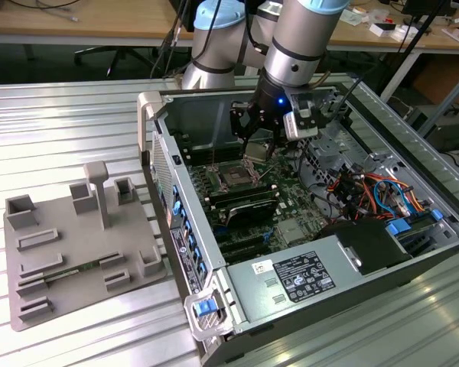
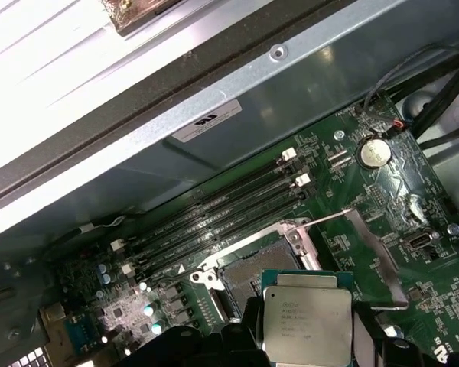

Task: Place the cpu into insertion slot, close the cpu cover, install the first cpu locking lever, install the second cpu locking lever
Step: 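Place the cpu into insertion slot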

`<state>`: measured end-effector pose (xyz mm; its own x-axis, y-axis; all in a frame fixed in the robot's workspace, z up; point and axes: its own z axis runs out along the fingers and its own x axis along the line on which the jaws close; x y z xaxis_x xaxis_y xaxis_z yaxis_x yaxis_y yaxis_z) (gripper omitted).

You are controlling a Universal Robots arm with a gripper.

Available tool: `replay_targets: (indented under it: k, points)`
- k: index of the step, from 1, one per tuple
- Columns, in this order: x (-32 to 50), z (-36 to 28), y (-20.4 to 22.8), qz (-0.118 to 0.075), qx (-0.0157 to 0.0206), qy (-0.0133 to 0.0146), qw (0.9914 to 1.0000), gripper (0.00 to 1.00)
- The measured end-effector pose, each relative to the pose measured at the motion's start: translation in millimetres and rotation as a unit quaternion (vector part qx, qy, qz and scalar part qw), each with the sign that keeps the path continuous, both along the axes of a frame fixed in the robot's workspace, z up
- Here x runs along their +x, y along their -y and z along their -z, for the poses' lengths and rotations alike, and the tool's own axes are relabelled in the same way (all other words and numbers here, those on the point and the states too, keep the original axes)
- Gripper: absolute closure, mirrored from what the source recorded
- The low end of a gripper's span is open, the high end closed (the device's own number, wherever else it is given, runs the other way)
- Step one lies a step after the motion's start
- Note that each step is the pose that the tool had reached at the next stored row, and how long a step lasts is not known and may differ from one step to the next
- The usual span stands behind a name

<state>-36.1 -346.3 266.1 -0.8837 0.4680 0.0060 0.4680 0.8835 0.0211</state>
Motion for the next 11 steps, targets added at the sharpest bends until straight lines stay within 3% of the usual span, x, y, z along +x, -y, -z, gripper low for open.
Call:
replay_targets:
  k: [11]
  points:
    - [0.0, 0.6, 0.0, 0.013, -0.0001, 0.0, 0.99992, 0.45]
